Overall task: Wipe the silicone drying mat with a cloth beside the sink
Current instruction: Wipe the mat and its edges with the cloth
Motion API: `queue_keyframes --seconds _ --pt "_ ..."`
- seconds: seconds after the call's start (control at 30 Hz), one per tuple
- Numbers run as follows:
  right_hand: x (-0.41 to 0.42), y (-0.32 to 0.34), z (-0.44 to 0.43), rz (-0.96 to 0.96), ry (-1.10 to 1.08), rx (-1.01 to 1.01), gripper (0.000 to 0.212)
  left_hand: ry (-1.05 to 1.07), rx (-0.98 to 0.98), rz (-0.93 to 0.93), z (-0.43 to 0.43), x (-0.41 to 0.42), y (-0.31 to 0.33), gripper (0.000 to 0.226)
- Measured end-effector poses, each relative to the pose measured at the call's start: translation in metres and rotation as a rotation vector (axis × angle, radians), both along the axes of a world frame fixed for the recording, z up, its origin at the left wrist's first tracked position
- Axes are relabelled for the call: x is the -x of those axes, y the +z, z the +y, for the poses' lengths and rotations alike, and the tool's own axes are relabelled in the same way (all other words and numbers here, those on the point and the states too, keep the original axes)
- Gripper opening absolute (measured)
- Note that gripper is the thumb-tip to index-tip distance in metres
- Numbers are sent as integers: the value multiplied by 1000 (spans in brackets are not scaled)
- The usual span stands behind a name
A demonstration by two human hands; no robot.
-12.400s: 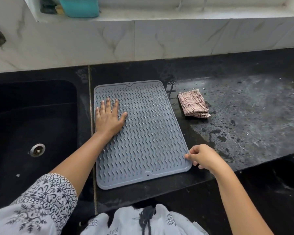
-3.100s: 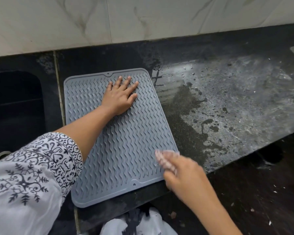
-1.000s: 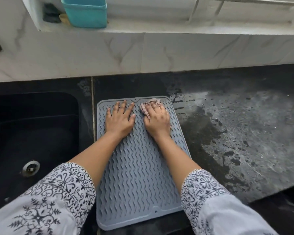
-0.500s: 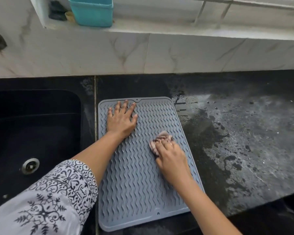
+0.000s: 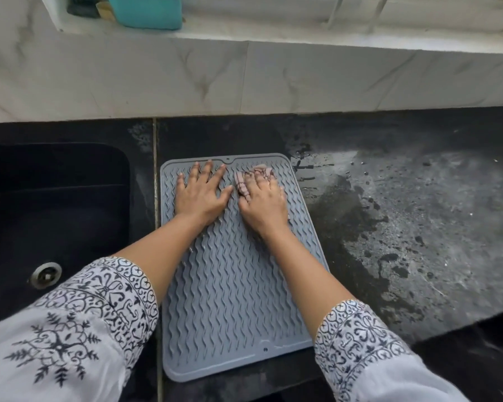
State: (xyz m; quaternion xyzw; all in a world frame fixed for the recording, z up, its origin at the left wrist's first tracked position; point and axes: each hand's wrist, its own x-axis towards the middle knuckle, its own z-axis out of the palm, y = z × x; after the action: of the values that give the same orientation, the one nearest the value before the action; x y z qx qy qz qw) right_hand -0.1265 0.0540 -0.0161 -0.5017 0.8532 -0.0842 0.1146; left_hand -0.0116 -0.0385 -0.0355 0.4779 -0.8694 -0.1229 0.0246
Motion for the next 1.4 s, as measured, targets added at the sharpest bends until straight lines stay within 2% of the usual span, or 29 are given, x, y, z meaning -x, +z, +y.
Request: queue_keyframes --seconds 0.23,0.33,0.4,0.47,0.53,0.63,0.77,1.0,1.27,1.3,1.4 --pt "-35 14 91 39 38 -12 54 -2 3 -5 -1 0 -3 61" --pt "-50 30 134 22 76 -124 51 0 3 -14 0 0 -1 62" --pt "-50 43 149 -22 100 -212 40 -3 -1 -9 0 0 0 62" --pt "-46 59 142 -87 61 -154 21 -9 -6 -4 0 0 1 62" --pt "-39 70 115 -99 -19 -5 16 -15 -11 -5 -1 -1 1 62" --pt "-29 59 57 -47 -93 65 35 -9 -4 6 0 -1 0 62" --pt "-24 11 29 18 -54 -52 59 -7 26 5 -1 0 -1 62" --pt "-30 8 76 51 40 -17 58 -3 23 5 -1 0 -3 62" --pt "-63 32 188 8 112 -183 53 -14 13 0 1 -1 -1 62" --pt "-58 37 187 -44 101 -162 49 -16 16 2 1 -1 0 62" --pt "-41 58 155 -138 -8 68 45 -20 13 -4 0 -1 -1 62"
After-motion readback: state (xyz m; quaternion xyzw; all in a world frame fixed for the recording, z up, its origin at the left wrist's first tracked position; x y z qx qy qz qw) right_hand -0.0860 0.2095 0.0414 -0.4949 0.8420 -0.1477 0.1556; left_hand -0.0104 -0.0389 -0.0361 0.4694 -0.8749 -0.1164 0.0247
